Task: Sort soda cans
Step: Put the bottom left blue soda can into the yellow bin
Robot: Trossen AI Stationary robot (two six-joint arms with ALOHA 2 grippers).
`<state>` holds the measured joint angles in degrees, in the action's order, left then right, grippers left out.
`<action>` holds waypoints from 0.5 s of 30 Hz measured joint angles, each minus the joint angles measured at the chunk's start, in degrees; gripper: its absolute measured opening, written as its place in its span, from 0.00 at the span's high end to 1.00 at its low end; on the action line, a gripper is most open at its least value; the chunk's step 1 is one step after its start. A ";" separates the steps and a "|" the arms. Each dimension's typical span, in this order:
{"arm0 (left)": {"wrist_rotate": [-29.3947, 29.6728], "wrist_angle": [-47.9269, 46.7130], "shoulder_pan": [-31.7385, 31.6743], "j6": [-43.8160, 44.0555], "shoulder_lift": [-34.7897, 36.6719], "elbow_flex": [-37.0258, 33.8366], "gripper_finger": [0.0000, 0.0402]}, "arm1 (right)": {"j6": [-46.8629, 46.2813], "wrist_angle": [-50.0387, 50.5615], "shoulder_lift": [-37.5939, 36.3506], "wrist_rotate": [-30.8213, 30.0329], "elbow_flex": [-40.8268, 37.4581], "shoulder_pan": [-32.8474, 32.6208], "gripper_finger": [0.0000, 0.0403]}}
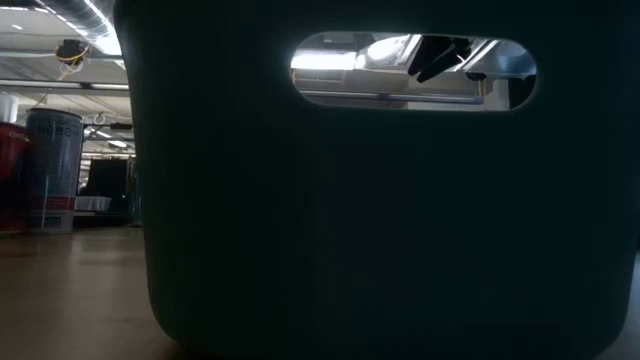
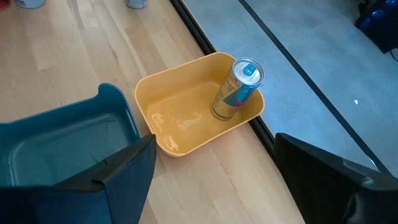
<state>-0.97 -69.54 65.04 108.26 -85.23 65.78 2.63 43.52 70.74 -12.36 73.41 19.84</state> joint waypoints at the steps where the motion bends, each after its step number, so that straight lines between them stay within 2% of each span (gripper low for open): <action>1: -0.02 -0.06 -0.17 -0.89 0.00 0.00 0.43 | 0.00 0.08 0.00 0.00 0.00 0.00 0.19; 10: -0.07 -1.03 -4.53 -7.54 0.52 0.01 0.44 | 0.02 0.09 0.00 0.00 0.00 0.00 0.19; 15: 0.47 -6.04 -8.98 -11.28 3.13 3.69 0.43 | 0.22 0.12 -0.38 -0.05 0.00 -2.10 0.19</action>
<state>-0.50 -75.58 56.06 96.98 -82.10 69.47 2.86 43.64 70.36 -12.41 73.41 17.74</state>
